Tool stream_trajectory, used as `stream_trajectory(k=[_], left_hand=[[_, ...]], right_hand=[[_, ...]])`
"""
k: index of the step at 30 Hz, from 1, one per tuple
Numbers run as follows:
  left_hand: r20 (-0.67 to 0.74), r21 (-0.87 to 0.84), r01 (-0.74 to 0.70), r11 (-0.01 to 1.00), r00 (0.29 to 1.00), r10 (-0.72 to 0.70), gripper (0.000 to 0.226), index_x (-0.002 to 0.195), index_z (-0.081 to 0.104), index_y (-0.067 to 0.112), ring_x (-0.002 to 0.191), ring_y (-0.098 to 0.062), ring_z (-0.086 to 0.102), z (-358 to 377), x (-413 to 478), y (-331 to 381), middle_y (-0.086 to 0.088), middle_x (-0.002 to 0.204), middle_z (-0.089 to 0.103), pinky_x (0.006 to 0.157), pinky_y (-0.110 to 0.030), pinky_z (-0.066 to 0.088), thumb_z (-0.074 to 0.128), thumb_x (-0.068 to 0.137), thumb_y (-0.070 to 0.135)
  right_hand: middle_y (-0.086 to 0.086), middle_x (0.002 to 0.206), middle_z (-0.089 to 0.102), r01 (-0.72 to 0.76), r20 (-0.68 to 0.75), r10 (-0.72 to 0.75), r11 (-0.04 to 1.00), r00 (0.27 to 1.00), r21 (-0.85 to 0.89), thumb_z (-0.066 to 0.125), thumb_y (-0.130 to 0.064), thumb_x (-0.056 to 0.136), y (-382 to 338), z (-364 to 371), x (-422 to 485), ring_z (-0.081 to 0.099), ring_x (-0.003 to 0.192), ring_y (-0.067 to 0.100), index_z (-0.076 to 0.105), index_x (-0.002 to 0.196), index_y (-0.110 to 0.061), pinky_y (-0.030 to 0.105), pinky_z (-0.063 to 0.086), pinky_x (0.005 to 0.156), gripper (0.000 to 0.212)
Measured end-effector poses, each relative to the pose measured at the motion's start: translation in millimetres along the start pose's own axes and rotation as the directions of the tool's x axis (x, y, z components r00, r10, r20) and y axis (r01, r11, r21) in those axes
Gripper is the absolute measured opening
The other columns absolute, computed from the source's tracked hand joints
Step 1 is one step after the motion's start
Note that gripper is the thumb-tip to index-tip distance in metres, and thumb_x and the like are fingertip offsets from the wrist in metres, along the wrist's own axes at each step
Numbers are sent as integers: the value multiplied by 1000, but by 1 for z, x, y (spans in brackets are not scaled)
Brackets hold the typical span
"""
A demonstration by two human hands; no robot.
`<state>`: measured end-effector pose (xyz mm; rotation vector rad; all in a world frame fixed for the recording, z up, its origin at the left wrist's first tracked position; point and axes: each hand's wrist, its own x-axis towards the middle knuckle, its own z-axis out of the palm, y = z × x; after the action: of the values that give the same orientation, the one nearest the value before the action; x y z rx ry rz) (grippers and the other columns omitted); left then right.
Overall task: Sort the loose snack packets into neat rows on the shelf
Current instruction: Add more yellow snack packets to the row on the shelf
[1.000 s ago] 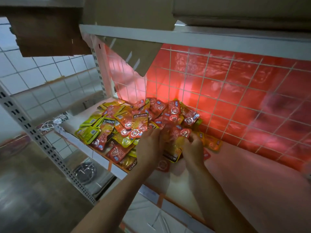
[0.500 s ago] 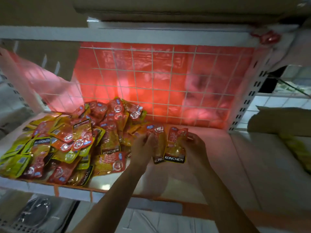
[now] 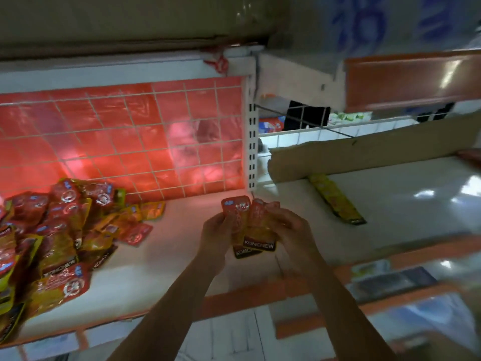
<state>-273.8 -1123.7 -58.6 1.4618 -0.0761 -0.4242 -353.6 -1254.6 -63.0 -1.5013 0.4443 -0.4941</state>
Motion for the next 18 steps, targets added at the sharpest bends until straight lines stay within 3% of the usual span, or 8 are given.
stream_trajectory(k=[3, 7, 9, 11, 15, 18], left_hand=[[38, 3, 46, 999, 998, -46, 20, 86, 68, 12, 86, -31, 69, 55, -16, -5, -13, 93, 73, 83, -41, 55, 53, 97, 21], [57, -42, 121, 992, 991, -118, 21, 85, 66, 5, 61, -17, 68, 131, -36, -17, -4, 69, 72, 60, -26, 54, 51, 97, 14], [72, -44, 150, 988, 987, -147, 21, 91, 66, 0, 70, -22, 65, 167, -46, -23, -8, 77, 70, 69, -28, 52, 52, 97, 15], [112, -51, 171, 984, 980, -165, 20, 88, 67, 7, 76, -24, 65, 200, -58, -30, -12, 86, 70, 73, -31, 53, 52, 97, 17], [165, -39, 190, 981, 969, -182, 21, 82, 66, 11, 66, -24, 60, 259, -76, -40, -14, 83, 65, 62, -30, 46, 53, 97, 19], [210, -69, 180, 981, 964, -162, 20, 81, 63, 11, 47, -11, 63, 300, -84, -39, 0, 60, 67, 44, -20, 48, 51, 97, 14]], right_hand=[[1, 94, 70, -10, -31, 11, 1000, 999, 11, 54, 2, 91, -1, -59, -1, 68, 83, 10, 71, 95, -24, 28, 57, 74, 31], [-11, 107, 67, 41, 18, -38, 973, 999, -227, 52, 6, 85, 3, -144, -4, 63, 103, 11, 66, 111, -34, 32, 52, 92, 49], [-6, 109, 71, 62, -21, -71, 954, 997, -294, 50, 8, 79, 5, -182, -7, 66, 103, 12, 67, 117, -30, 38, 54, 90, 56], [-2, 106, 72, 78, -67, -108, 936, 992, -345, 53, 8, 81, 4, -216, -11, 67, 99, 9, 67, 120, -24, 35, 55, 87, 52], [7, 103, 72, 99, -148, -142, 959, 979, -267, 50, 10, 88, -7, -279, -21, 67, 88, 9, 69, 112, -19, 35, 55, 81, 42], [7, 91, 70, 62, -194, -77, 995, 978, -84, 53, -6, 93, -16, -319, -28, 65, 81, 20, 70, 102, -19, 39, 53, 74, 24]])
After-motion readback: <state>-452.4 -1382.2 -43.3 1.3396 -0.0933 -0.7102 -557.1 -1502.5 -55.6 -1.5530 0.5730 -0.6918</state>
